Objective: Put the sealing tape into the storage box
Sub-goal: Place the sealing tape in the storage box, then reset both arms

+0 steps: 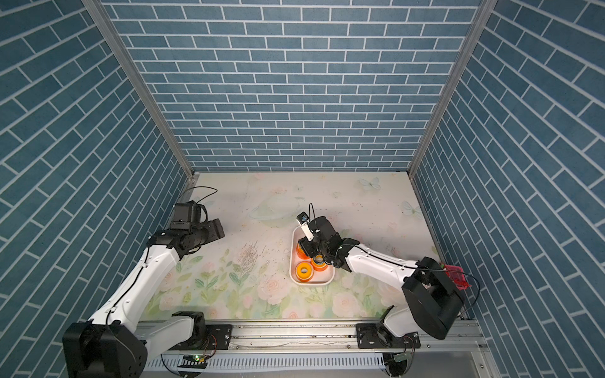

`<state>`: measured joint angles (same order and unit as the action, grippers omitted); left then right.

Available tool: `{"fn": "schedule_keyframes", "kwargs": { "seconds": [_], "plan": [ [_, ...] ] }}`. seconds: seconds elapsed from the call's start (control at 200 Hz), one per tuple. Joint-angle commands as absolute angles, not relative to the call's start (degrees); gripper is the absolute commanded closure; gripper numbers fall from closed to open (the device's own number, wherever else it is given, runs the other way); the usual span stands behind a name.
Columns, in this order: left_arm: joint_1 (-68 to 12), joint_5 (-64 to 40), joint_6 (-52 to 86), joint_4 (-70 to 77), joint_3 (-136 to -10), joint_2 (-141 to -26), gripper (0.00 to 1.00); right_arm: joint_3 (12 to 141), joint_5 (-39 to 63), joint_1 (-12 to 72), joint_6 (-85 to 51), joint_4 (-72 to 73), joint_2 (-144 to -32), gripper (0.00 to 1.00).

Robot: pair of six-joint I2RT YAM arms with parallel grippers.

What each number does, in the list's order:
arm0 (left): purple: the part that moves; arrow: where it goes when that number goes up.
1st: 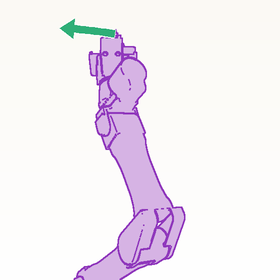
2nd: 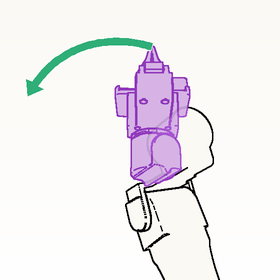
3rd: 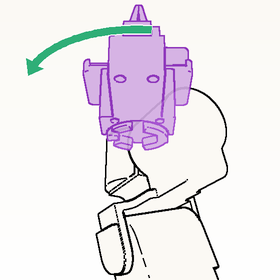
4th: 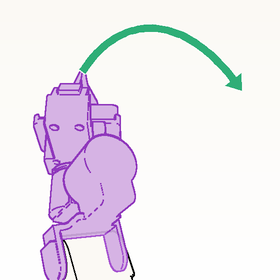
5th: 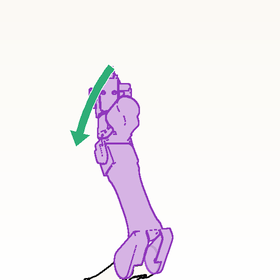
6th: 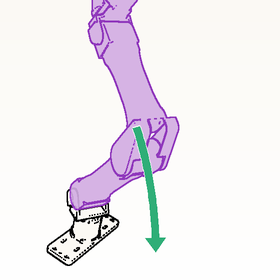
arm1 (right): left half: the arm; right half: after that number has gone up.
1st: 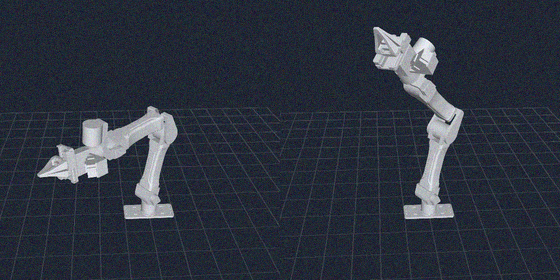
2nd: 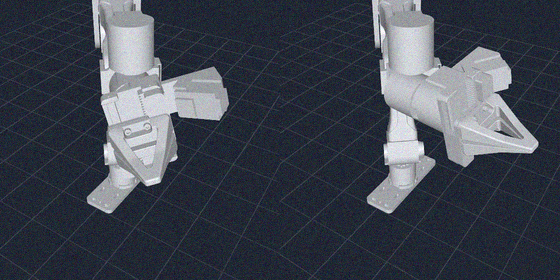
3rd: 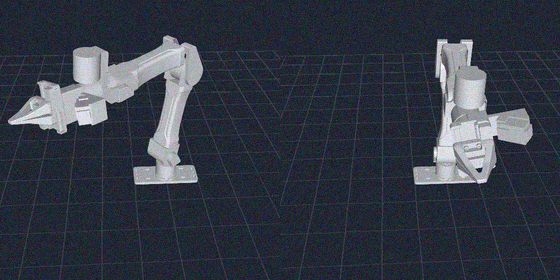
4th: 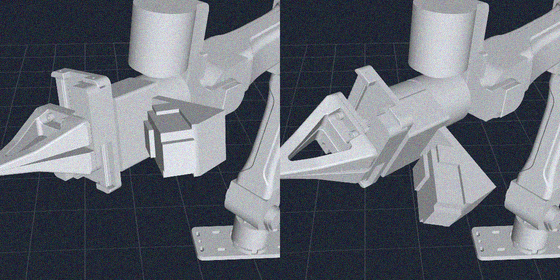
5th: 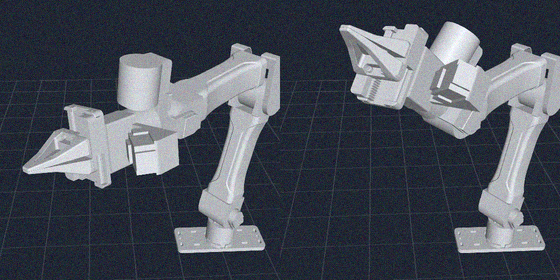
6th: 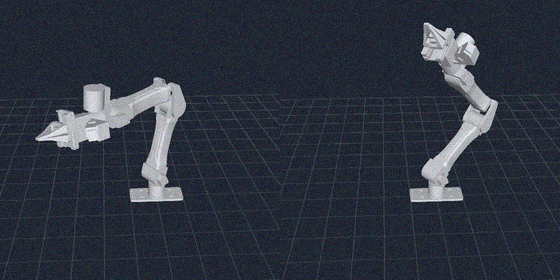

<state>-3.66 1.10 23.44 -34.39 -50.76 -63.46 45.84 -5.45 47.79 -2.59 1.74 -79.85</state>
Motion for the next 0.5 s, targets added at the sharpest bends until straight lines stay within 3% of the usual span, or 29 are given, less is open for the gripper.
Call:
{"fn": "schedule_keyframes", "kwargs": {
  "seconds": [0.0, 0.1, 0.24, 0.495],
  "plan": [
    [-3.43, -4.68, 22.15, -32.6, -53.08, -60.32, 0.1, 44.39, -12.07, 47.38, -4.63, 4.94, -72.94, 0.32],
    [-4.02, -10.31, 26.89, -26.91, -56.2, -56.2, 0.04, 41.43, -18.99, 46.57, -5.55, 8.28, -66.04, 0.2],
    [-6.55, -4.18, 32.89, -11.92, -52.92, -48.19, 0.0, 37.4, -28.64, 44.17, -6.93, 11.53, -56.36, 0.01],
    [-15.56, 15.77, 24.26, 13.64, -29.77, -41.01, 0.0, 22.04, -40.79, 37.32, -1.85, 22.88, -46.01, 0.01]
  ]
}}
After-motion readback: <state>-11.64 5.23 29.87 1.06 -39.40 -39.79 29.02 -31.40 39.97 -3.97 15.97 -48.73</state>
